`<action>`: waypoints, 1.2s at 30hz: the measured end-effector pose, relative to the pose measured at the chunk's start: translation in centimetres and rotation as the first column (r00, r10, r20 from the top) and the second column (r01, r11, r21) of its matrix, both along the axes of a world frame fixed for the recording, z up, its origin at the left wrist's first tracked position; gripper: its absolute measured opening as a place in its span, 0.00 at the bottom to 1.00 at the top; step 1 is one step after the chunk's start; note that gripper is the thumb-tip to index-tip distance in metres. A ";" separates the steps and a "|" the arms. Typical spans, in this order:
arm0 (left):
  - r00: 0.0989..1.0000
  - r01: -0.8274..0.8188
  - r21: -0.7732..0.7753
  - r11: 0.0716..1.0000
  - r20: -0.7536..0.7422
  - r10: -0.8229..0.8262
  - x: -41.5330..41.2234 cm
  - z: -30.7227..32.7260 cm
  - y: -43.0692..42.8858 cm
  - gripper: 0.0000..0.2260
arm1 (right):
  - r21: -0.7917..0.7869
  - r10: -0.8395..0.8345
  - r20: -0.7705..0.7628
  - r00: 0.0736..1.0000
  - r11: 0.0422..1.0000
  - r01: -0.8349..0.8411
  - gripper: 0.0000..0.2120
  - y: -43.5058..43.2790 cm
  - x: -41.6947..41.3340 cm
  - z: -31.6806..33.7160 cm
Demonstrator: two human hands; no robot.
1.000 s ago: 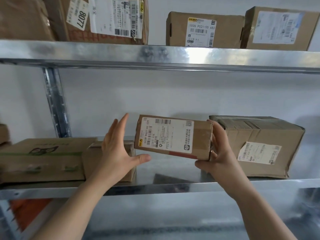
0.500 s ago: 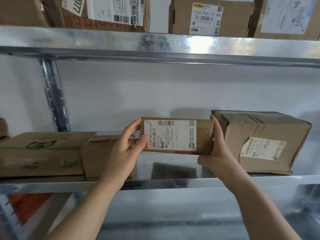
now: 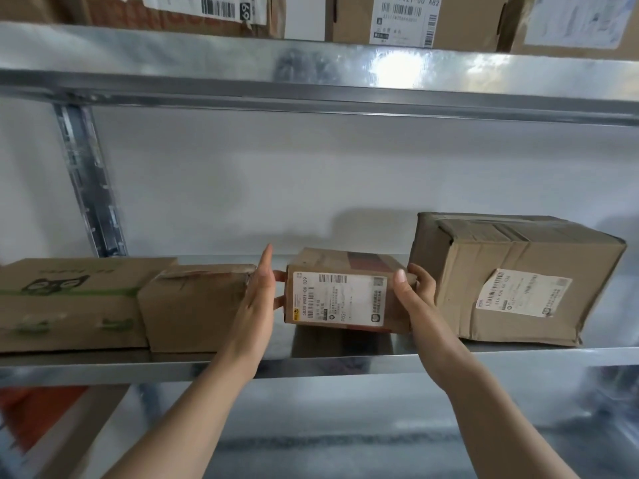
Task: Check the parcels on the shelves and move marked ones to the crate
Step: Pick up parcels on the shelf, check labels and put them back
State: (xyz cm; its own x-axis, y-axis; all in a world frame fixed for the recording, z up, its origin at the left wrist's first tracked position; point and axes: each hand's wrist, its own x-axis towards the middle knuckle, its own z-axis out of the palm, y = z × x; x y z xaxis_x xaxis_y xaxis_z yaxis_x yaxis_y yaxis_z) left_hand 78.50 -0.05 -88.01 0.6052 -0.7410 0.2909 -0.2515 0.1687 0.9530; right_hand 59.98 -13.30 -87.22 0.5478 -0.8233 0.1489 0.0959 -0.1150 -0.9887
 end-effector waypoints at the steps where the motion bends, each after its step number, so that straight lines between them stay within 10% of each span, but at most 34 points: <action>1: 1.000 -0.003 0.007 1.000 -0.009 0.003 -0.1 0.0 -0.1 0.24 | 0.002 -0.008 -0.011 1.000 1.000 0.008 0.39 -0.1 0.1 -0.1; 11: 0.996 0.009 0.106 0.994 -0.089 0.000 -1.0 -1.3 -0.8 0.40 | 0.001 -0.026 -0.140 0.990 1.000 0.027 0.58 -0.7 0.9 -1.6; 19: 0.973 -0.223 -0.301 0.927 -0.005 0.233 -0.1 1.2 3.4 0.37 | -0.306 -0.203 0.437 0.876 0.883 0.357 0.21 5.1 1.9 2.1; 36: 0.935 -0.352 -0.017 0.936 -0.059 0.351 6.7 1.0 14.3 0.40 | -0.077 0.033 0.103 0.994 0.997 -0.025 0.25 16.7 12.6 -0.5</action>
State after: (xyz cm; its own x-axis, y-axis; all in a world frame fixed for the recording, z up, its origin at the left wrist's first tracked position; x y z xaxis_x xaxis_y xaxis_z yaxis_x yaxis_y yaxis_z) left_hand 85.19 14.21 -87.05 0.8410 -0.4706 0.2670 -0.2474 0.1043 0.9633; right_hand 72.53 3.37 -87.68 0.5497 -0.7914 0.2676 0.2019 -0.1849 -0.9618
